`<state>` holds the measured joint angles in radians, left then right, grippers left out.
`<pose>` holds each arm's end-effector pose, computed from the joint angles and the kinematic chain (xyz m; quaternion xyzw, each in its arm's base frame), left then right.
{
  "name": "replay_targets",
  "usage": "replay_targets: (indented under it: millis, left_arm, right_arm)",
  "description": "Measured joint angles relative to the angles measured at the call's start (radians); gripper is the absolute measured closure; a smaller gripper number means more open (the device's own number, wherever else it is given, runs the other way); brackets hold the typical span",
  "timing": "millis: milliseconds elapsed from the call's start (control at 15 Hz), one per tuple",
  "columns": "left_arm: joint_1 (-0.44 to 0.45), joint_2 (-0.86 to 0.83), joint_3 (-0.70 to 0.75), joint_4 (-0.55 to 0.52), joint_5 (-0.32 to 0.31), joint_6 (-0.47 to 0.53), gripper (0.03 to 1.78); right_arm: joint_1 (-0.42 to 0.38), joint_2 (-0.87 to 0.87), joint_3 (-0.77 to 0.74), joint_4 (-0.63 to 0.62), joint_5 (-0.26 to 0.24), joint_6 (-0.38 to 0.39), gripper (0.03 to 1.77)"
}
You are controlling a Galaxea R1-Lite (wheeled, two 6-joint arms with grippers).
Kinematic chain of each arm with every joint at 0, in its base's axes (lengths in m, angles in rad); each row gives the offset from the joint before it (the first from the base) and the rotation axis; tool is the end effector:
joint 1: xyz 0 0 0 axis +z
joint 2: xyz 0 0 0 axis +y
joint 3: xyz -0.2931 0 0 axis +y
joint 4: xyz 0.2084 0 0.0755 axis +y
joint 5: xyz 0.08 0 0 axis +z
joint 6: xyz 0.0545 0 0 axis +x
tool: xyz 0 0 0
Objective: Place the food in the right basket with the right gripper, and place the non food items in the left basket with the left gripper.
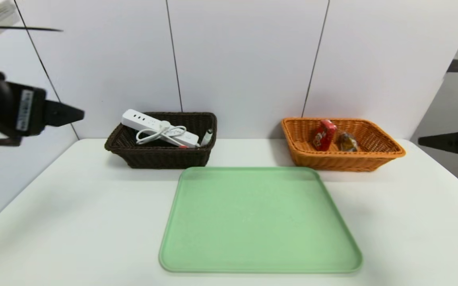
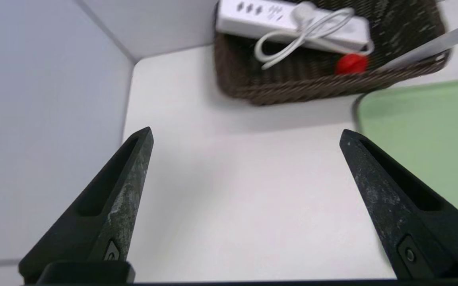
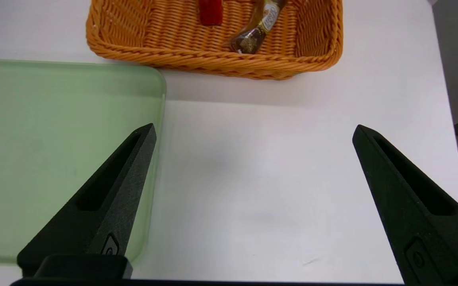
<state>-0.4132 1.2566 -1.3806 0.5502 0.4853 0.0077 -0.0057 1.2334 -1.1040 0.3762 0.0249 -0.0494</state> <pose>0.2150 -0.0665 0.3264 0.0956 0.1906 0.0345 0.9764 0.2370 0.0000 0.2594 -0.0201 0.2498 0.0155 0.9680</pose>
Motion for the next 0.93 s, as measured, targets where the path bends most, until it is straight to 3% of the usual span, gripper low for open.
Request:
replay_targets:
  millis: [400,733,933]
  left_arm:
    - [0.288,-0.528,0.544,-0.134,-0.169,0.001,0.13]
    - [0.378,-0.891,0.854,-0.187,-0.257,0.013,0.12]
    - [0.397,-1.064,0.967,-0.174,-0.328,0.077,0.12]
  right_arm:
    - [-0.008,-0.399,0.271,-0.114,-0.015,0.009,0.09]
    - [-0.01,-0.721,0.497,-0.129,-0.016,0.01,0.09]
    - [-0.01,-0.872,0.589,-0.131,-0.016,0.009,0.09]
